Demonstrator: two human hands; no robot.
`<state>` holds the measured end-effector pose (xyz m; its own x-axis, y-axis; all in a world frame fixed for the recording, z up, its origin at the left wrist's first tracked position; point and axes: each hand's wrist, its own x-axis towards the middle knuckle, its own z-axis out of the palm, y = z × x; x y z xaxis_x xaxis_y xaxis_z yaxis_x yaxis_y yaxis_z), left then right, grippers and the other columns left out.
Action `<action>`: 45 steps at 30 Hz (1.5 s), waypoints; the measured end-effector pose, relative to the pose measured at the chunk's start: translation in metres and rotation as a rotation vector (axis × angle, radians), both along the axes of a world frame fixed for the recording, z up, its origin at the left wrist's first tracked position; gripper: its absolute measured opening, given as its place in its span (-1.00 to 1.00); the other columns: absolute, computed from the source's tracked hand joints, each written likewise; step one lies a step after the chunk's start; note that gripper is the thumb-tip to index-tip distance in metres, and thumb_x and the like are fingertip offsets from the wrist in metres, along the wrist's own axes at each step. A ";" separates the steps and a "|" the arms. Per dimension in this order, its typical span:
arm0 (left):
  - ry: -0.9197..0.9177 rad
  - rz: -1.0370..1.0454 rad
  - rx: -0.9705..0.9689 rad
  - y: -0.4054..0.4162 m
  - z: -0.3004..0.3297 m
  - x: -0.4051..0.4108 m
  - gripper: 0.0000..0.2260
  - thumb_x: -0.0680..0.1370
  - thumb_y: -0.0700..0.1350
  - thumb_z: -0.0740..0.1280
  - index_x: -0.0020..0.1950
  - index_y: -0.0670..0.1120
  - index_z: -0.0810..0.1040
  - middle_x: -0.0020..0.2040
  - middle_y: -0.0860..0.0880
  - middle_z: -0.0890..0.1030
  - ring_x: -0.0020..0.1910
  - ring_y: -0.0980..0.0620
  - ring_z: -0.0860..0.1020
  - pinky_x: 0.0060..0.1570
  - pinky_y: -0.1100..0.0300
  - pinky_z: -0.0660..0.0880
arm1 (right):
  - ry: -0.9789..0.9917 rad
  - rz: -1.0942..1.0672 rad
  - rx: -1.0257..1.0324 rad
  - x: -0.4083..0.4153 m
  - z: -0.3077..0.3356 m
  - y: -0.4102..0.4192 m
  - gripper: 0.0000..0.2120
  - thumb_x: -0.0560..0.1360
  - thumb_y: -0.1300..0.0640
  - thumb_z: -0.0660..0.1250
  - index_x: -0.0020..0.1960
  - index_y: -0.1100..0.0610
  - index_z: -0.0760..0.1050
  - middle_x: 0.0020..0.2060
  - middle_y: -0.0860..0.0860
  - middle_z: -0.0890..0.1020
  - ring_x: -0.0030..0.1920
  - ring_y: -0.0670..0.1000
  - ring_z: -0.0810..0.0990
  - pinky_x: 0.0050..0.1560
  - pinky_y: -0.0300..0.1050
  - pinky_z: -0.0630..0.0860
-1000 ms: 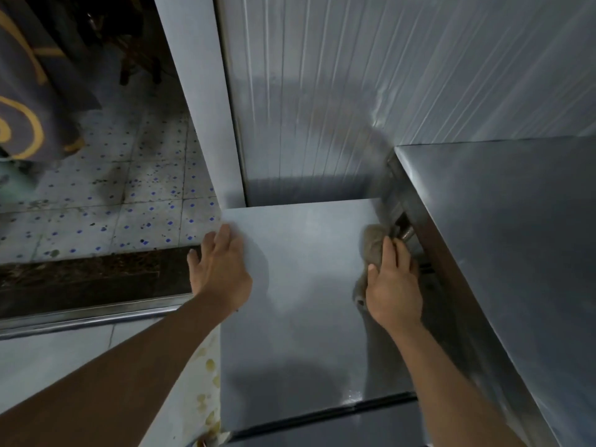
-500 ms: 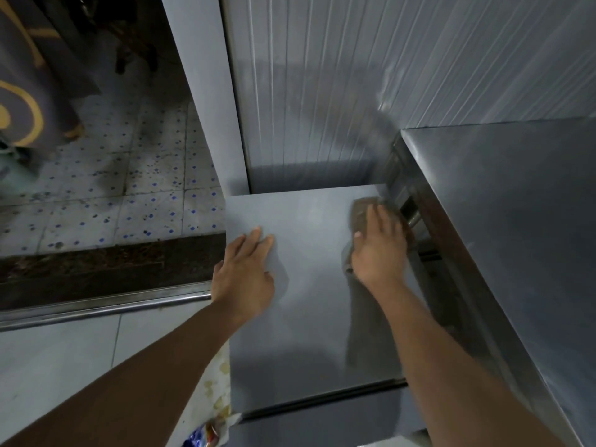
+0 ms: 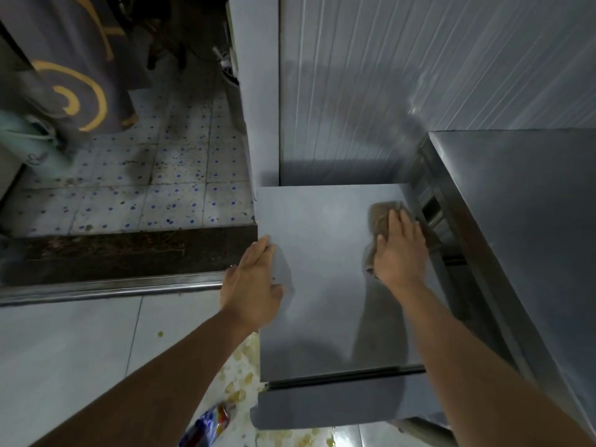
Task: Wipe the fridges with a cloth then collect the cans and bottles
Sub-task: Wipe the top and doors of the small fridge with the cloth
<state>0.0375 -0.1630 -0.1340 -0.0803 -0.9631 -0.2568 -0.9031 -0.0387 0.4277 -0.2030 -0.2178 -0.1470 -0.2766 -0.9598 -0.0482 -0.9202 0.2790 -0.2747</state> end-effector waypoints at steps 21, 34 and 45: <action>0.393 0.210 0.015 0.028 -0.005 0.026 -0.40 0.37 -0.21 0.44 0.36 -0.01 0.32 0.22 0.03 0.53 0.15 0.04 0.54 0.11 0.09 0.50 | -0.087 0.481 -0.093 0.134 -0.005 0.047 -0.53 0.62 0.05 0.07 0.51 0.06 0.13 0.51 0.06 0.15 0.52 0.15 0.01 0.49 0.00 -0.14; 0.353 0.203 0.131 0.048 -0.007 0.057 -0.33 0.37 -0.15 0.45 0.41 -0.03 0.24 0.30 -0.01 0.47 0.22 -0.01 0.49 0.16 0.02 0.48 | 0.016 0.607 -0.040 0.169 0.006 0.030 -0.62 0.42 0.13 0.29 0.24 0.06 0.47 0.39 0.05 0.30 0.41 0.25 0.16 0.40 0.17 0.15; 0.314 0.142 0.148 0.059 0.011 0.056 -0.38 0.42 -0.14 0.39 0.43 -0.04 0.21 0.37 -0.04 0.40 0.28 -0.07 0.43 0.19 -0.04 0.44 | -0.149 0.670 -0.080 0.145 0.007 0.143 -0.59 0.33 0.19 0.33 0.18 0.07 0.54 0.29 0.08 0.43 0.35 0.18 0.33 0.42 0.04 0.26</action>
